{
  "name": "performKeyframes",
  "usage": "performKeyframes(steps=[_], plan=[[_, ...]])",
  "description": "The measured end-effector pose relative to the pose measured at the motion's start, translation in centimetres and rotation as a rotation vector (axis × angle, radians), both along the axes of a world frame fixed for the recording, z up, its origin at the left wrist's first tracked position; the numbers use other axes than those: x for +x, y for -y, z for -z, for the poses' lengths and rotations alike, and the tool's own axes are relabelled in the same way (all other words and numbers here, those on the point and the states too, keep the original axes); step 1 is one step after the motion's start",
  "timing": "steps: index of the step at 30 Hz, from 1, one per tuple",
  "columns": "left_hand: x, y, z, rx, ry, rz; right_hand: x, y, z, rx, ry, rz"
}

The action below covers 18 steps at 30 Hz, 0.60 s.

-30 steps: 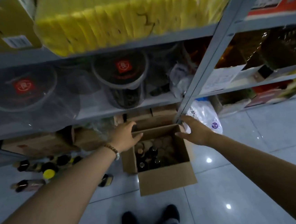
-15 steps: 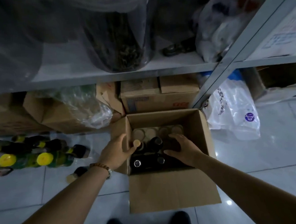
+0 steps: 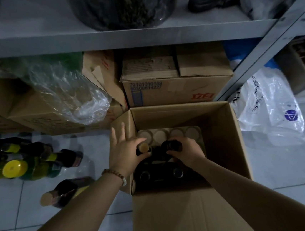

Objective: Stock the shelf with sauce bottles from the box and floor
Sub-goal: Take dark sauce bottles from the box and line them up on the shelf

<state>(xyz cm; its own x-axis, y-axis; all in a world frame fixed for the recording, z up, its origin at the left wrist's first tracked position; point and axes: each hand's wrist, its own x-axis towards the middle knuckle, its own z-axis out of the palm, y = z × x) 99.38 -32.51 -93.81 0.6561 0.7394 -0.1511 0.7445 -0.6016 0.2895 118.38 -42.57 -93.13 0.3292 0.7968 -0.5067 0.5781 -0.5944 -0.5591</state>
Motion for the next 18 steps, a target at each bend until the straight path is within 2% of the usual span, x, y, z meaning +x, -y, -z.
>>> performKeyframes(steps=[4, 9, 18], plan=[[0.4, 0.2, 1.2, 0.052, 0.033, -0.039, -0.2, 0.0, 1.1, 0.044, 0.08, 0.009], [0.9, 0.3, 1.7, -0.015, 0.044, -0.07, -0.1, -0.1, 1.5, 0.071, 0.121, -0.019], [1.3, 0.3, 0.4, -0.004, 0.046, -0.107, 0.7, 0.5, 1.2, 0.11, 0.105, -0.057]])
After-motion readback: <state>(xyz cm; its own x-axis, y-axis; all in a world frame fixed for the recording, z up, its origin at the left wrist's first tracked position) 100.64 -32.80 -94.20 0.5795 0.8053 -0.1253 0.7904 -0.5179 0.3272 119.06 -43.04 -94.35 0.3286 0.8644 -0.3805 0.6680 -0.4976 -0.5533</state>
